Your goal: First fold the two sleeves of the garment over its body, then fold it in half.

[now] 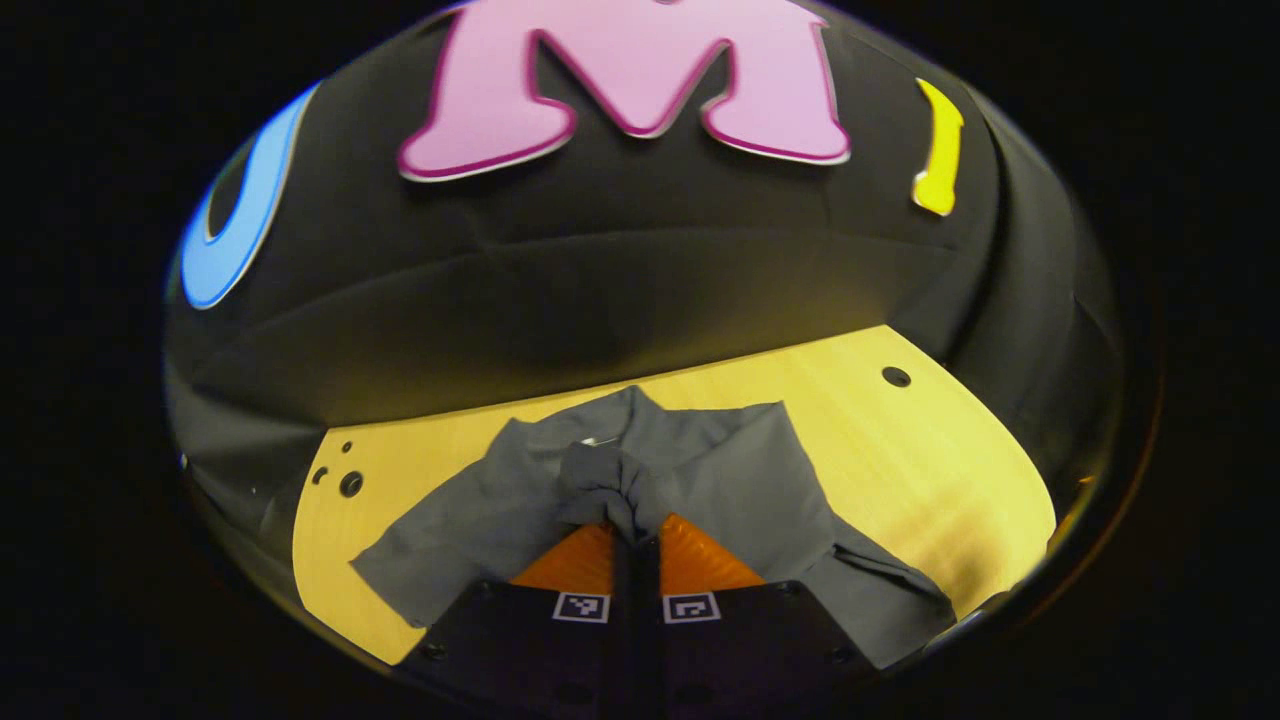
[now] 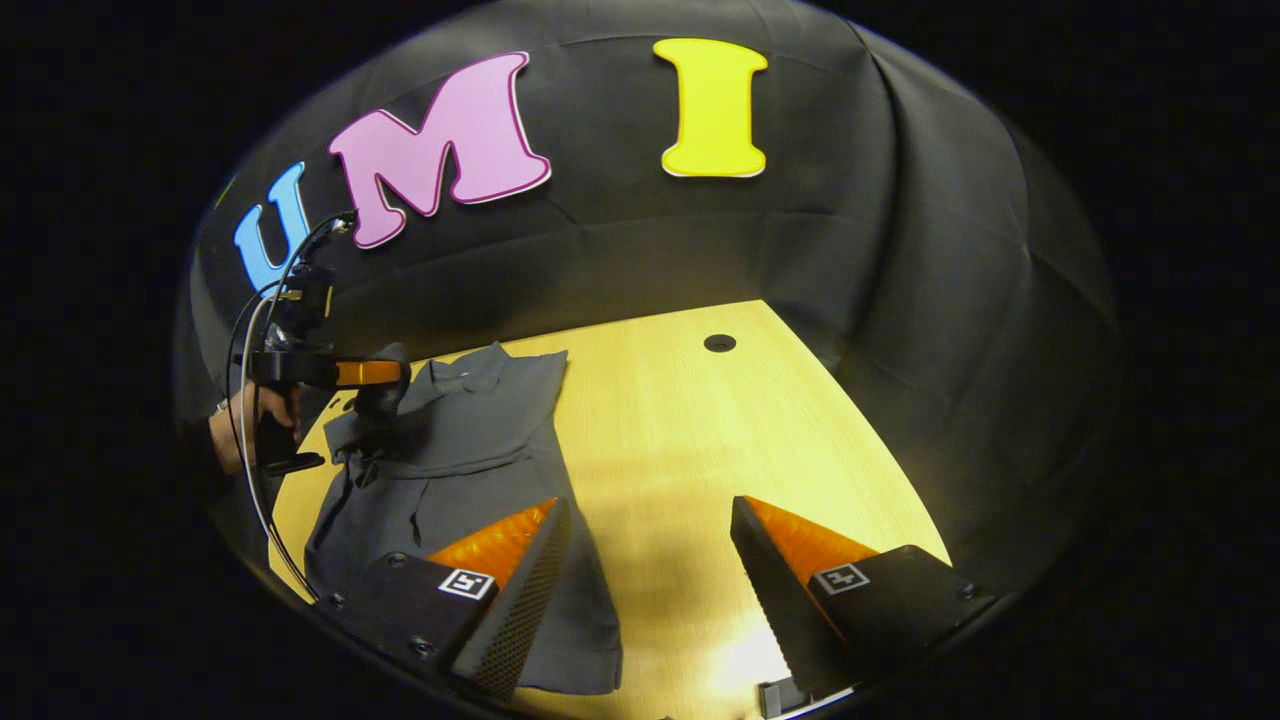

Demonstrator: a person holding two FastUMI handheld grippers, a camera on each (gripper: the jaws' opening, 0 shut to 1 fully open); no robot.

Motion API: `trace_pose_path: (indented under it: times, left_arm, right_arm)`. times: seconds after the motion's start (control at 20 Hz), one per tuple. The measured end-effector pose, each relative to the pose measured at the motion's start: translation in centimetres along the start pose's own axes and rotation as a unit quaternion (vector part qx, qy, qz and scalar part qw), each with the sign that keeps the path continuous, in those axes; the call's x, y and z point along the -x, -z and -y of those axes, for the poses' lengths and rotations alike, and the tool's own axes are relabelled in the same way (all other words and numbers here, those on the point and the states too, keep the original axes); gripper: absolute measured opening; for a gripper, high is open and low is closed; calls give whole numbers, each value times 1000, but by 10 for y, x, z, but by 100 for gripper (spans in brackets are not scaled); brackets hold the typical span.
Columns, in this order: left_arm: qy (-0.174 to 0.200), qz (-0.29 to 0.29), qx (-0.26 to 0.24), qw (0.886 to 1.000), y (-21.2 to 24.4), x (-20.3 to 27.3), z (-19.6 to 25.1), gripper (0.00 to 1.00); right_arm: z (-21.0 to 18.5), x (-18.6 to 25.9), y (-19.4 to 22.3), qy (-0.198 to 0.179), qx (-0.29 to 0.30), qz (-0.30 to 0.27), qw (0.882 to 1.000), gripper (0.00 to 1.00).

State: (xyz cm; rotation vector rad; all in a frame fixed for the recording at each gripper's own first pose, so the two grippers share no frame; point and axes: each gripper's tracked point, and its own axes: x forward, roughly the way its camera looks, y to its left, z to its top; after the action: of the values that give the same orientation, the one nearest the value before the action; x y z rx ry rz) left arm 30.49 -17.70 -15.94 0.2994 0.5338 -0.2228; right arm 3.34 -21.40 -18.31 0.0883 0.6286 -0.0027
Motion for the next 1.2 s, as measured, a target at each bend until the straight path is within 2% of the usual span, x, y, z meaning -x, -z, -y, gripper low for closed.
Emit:
trace_pose_path:
  times: [0.25,0.5,0.55,0.65,0.75,0.85,0.95,1.0,1.2]
  left_arm:
    - [40,-2,-38,998,-5,-39,59,10]
    - [27,-16,-17,999,2,-61,76,25]
    - [29,-16,-7,999,3,-60,77,33]
    - [56,-14,25,998,4,-51,87,57]
    - [39,4,49,998,-1,-35,71,79]
    - [-3,20,56,998,2,-16,36,99]
    - [-26,29,67,997,10,14,4,98]
    - [-60,31,69,995,28,44,-35,98]
    - [-84,8,113,990,90,110,-84,98]
  right_arm:
    - [22,-2,5,12,-11,-9,1000,99]
    - [31,-4,6,12,-3,-19,1000,99]
    - [30,-3,5,11,1,-19,1000,99]
    - [24,-5,5,6,5,-20,1000,99]
    - [16,-5,9,-3,9,-24,1000,99]
    - [1,-6,12,-13,13,-26,999,99]
    - [-16,-8,22,-26,18,-38,999,99]
    - [-27,-9,33,-33,24,-51,998,99]
    - [-56,-14,62,-52,34,-82,995,99]
